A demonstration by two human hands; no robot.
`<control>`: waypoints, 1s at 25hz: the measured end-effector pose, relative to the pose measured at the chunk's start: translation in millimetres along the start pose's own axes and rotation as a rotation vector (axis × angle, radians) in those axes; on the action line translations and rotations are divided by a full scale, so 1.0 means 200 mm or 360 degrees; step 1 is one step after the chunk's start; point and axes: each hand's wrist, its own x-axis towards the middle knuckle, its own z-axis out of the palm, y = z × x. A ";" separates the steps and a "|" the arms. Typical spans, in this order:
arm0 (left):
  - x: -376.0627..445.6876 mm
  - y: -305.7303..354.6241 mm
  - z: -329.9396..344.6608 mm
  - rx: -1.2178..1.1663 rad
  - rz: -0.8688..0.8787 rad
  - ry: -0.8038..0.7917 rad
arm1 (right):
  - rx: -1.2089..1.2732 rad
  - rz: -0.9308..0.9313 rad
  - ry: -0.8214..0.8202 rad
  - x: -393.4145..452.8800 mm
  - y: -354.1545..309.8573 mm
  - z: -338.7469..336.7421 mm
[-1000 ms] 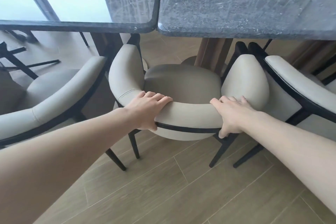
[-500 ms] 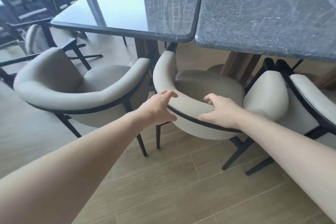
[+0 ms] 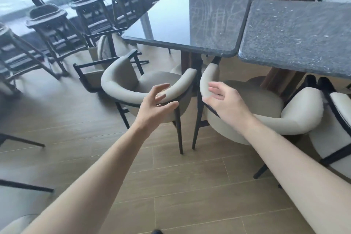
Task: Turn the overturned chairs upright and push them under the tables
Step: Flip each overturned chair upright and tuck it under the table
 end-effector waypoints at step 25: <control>0.69 -0.39 -1.71 0.0202 0.0100 -0.0324 | 0.0359 0.0252 0.0189 0.53 -0.81 1.66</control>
